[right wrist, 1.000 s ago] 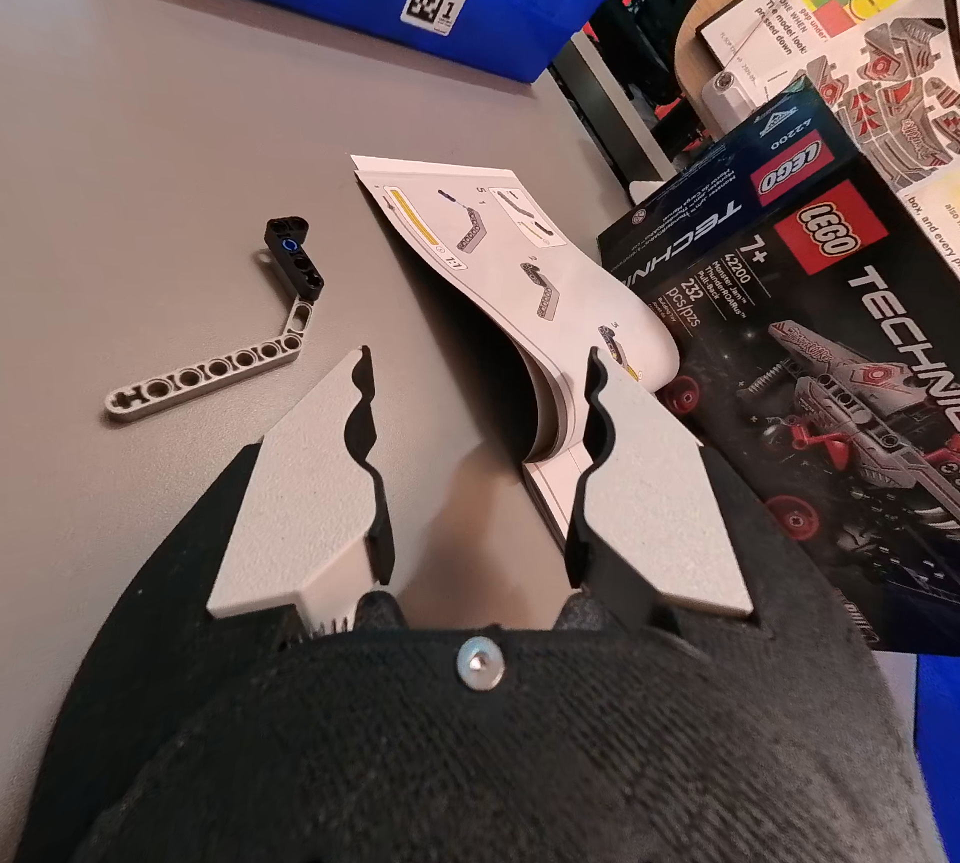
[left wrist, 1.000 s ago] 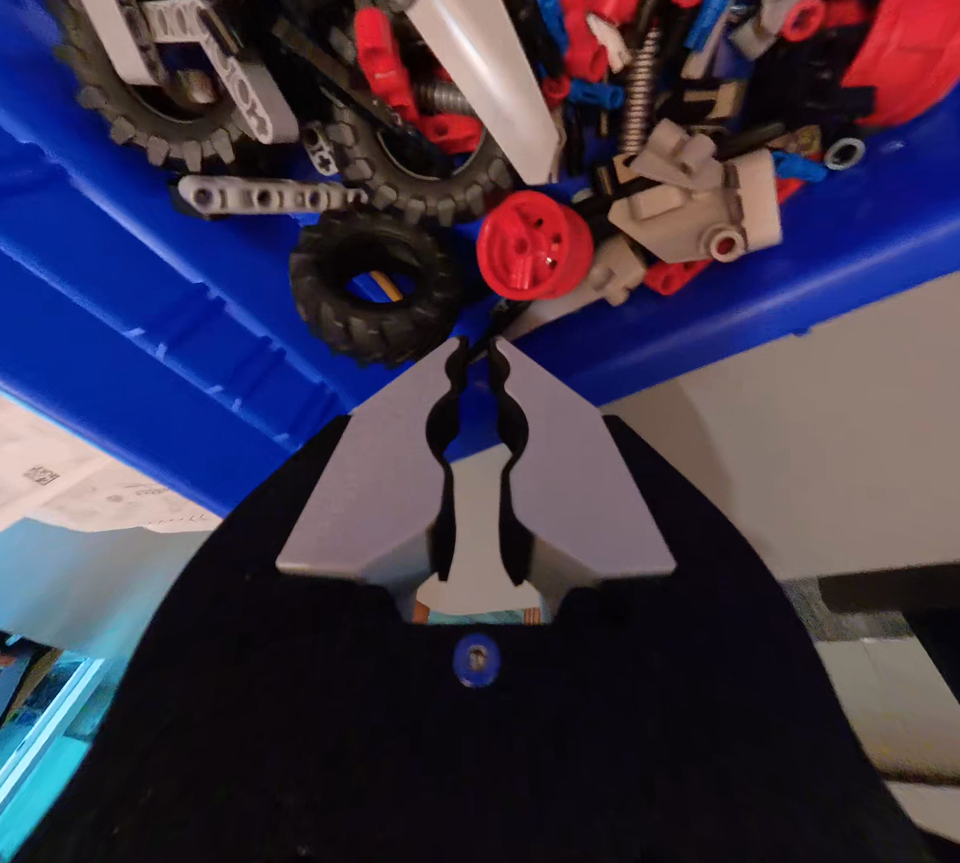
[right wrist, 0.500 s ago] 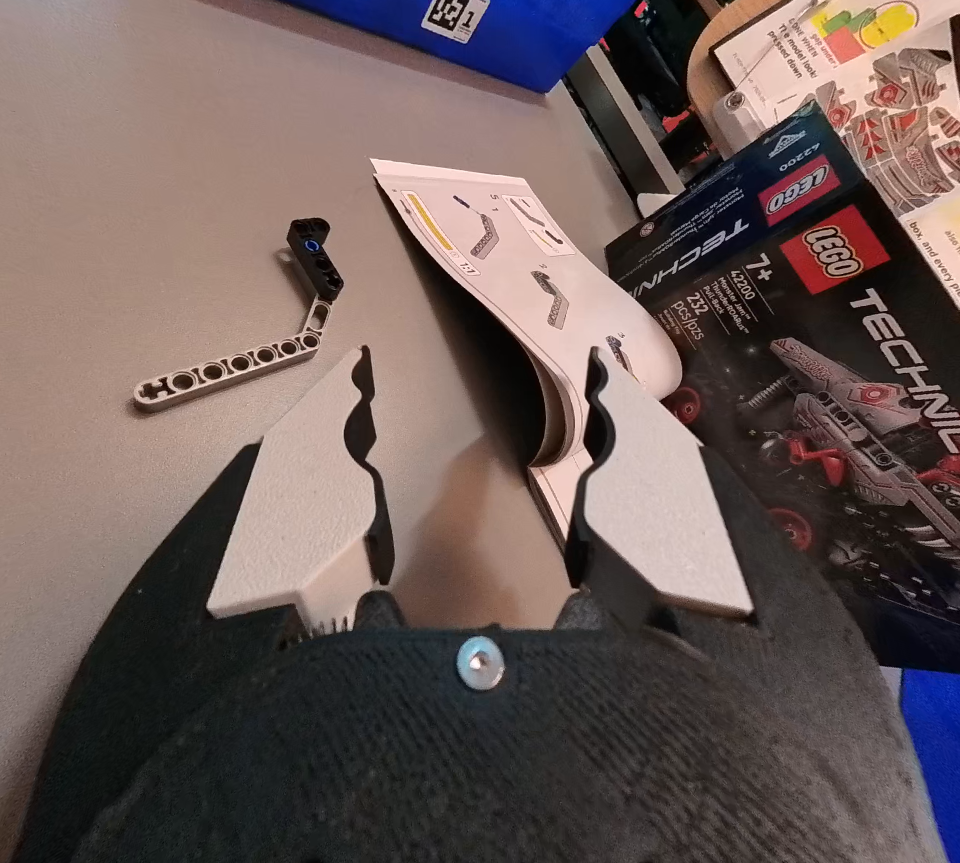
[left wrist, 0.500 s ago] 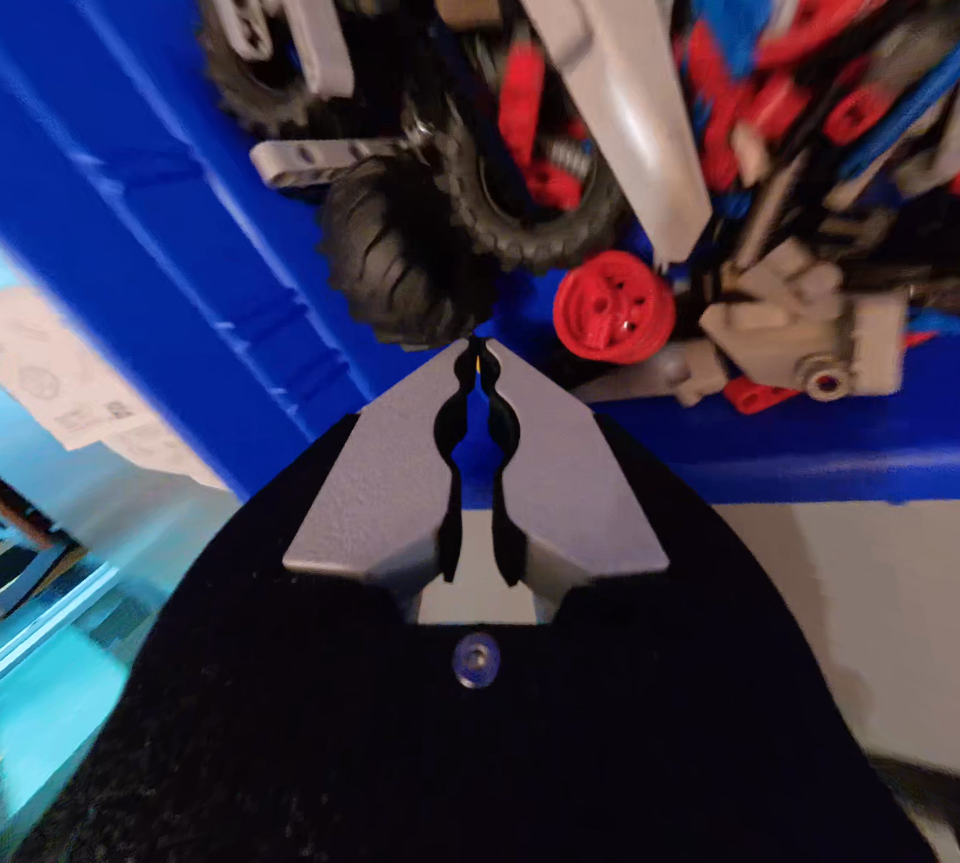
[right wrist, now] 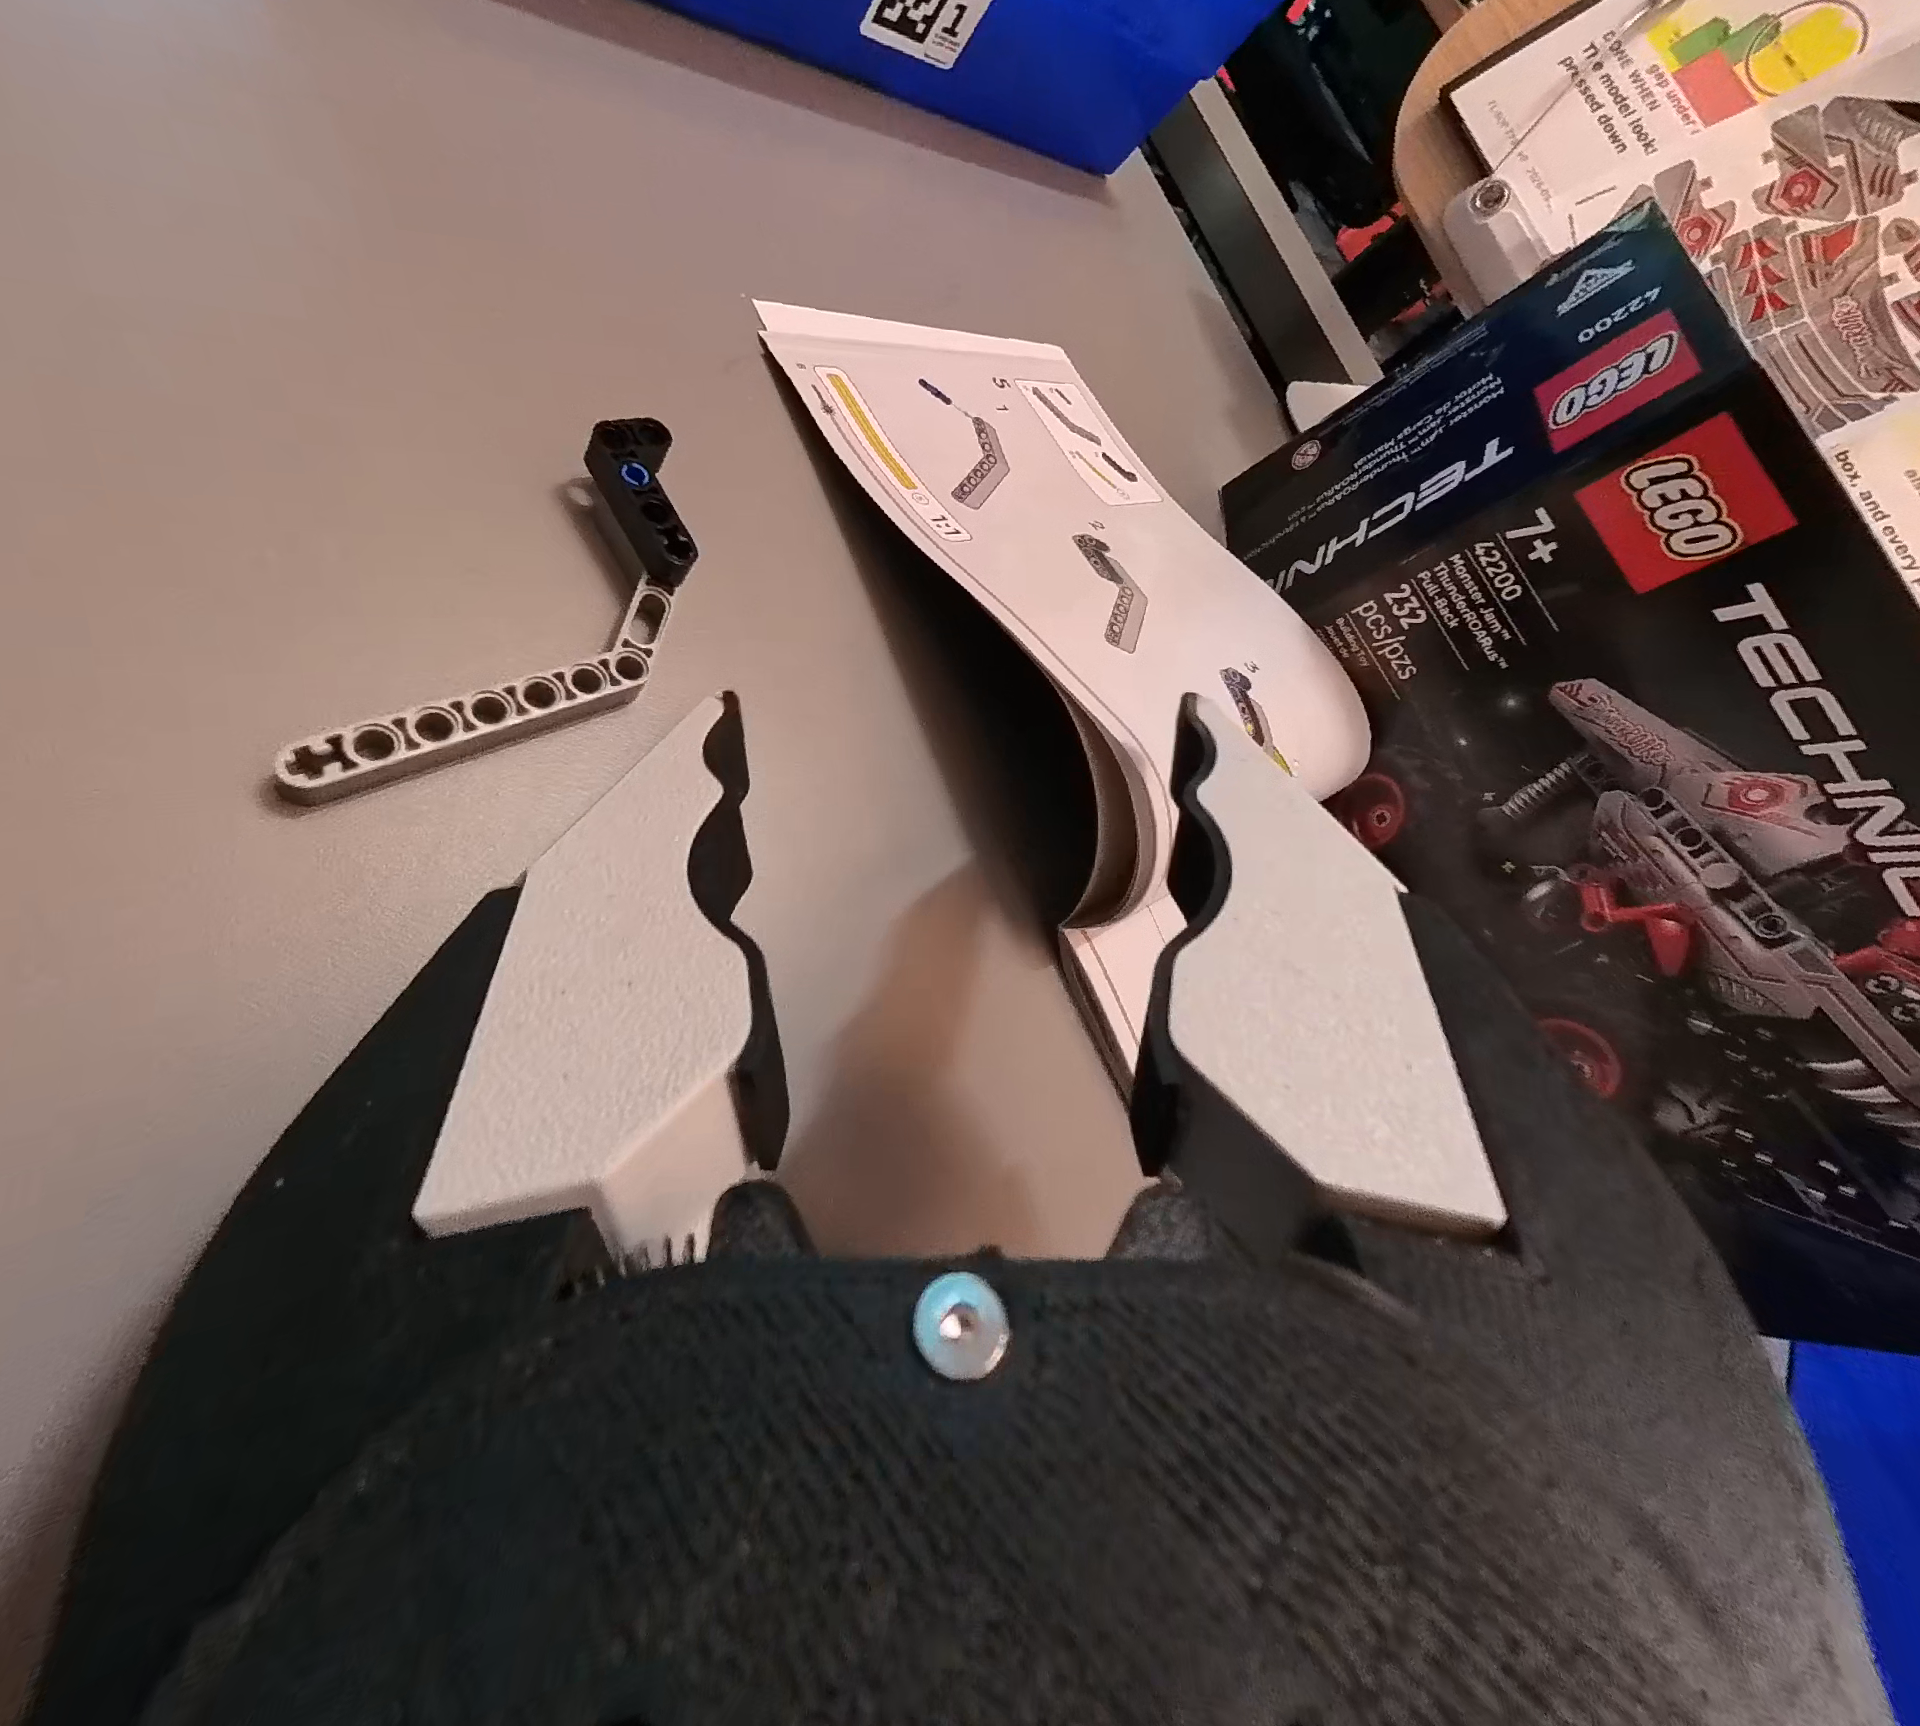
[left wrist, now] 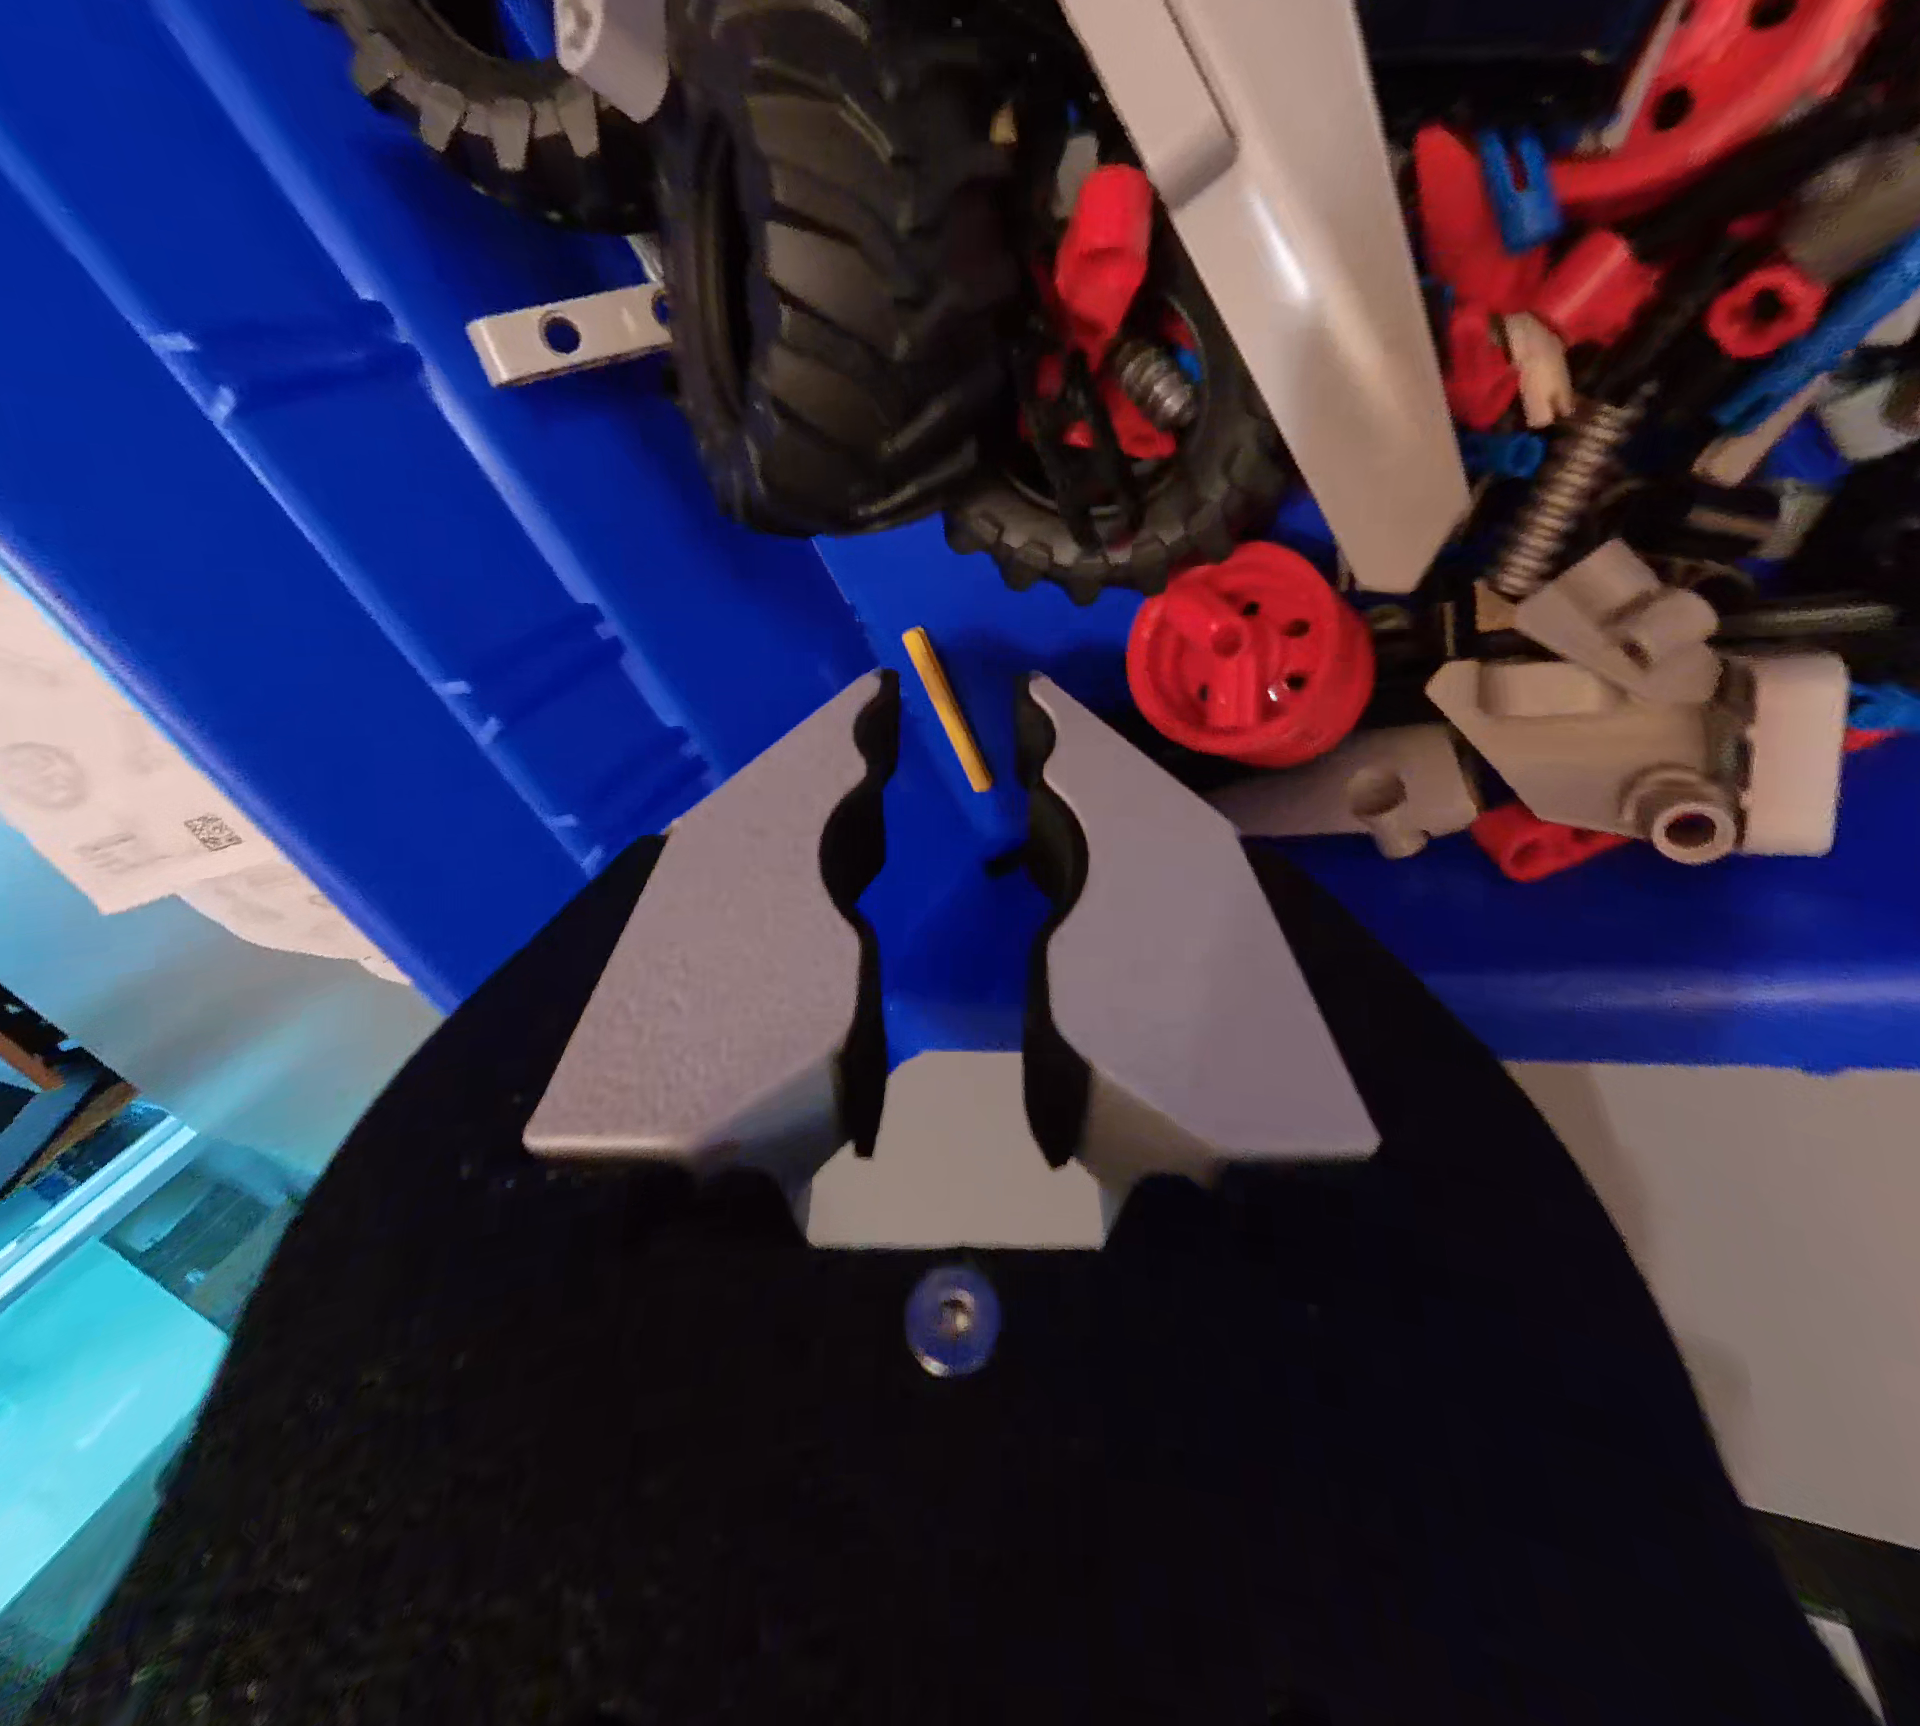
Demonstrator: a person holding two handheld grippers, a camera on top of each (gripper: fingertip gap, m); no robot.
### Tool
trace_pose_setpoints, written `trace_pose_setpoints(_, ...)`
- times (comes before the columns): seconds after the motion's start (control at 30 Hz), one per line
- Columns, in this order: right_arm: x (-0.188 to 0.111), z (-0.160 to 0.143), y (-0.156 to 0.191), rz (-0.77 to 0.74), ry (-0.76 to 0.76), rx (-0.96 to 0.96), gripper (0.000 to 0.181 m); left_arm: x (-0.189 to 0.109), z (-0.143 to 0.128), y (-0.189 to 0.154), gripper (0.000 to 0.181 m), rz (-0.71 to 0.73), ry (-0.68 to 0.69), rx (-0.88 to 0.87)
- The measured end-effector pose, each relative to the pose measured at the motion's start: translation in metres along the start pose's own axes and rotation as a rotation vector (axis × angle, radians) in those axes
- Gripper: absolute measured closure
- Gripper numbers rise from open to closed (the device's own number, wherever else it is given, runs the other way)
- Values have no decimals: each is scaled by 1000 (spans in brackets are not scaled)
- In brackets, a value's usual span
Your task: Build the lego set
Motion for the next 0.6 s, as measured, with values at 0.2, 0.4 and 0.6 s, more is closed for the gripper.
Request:
trace_pose_setpoints(0.2,0,-1,0,5,5,-2,100,13,3,7,162,-55,132,-33)
trace_pose_setpoints(0.4,-1,-1,-1,6,4,0,100,16,7,10,164,-95,204,-50)
trace_pose_setpoints(0.6,-1,-1,1,14,3,-4,100,20,6,10,179,-161,282,-18)
Point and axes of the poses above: each gripper's, where its closed fingertips meet, x out along the fingers, z out of its top, y = z × x across the jaws, the point moved 6 cm from there along -x, back along the fingers, and after that the axes turned 11 degrees about z, right-handed, at the moved point
